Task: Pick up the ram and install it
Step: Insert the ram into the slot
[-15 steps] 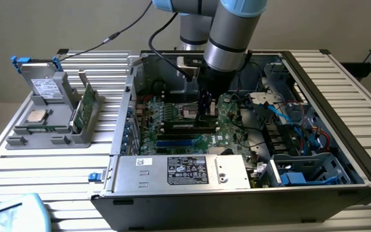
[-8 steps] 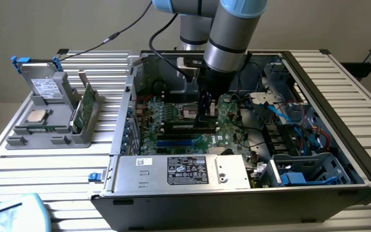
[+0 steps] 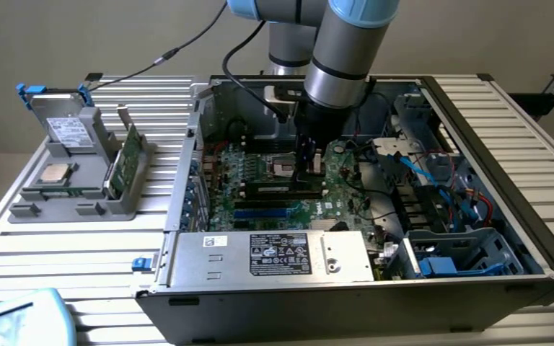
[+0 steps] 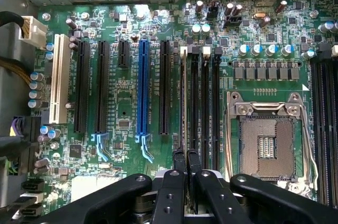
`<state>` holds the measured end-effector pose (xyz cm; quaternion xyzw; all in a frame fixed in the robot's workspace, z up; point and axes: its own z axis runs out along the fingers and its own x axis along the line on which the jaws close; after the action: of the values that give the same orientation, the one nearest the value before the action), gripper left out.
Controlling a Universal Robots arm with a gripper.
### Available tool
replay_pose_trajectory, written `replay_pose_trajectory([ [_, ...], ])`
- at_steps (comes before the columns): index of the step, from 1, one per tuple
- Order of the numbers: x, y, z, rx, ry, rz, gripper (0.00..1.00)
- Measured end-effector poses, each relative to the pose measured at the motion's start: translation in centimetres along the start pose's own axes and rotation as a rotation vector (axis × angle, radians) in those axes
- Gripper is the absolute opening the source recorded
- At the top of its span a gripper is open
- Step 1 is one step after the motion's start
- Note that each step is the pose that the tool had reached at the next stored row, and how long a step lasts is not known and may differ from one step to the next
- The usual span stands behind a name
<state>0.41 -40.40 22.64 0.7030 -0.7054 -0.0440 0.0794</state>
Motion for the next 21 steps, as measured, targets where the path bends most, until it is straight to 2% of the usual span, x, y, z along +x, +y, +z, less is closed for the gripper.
replay_pose_trajectory([
  [21, 0.09, 0.02, -0.09, -0.0012, -0.0022, 0.017, 0.13],
])
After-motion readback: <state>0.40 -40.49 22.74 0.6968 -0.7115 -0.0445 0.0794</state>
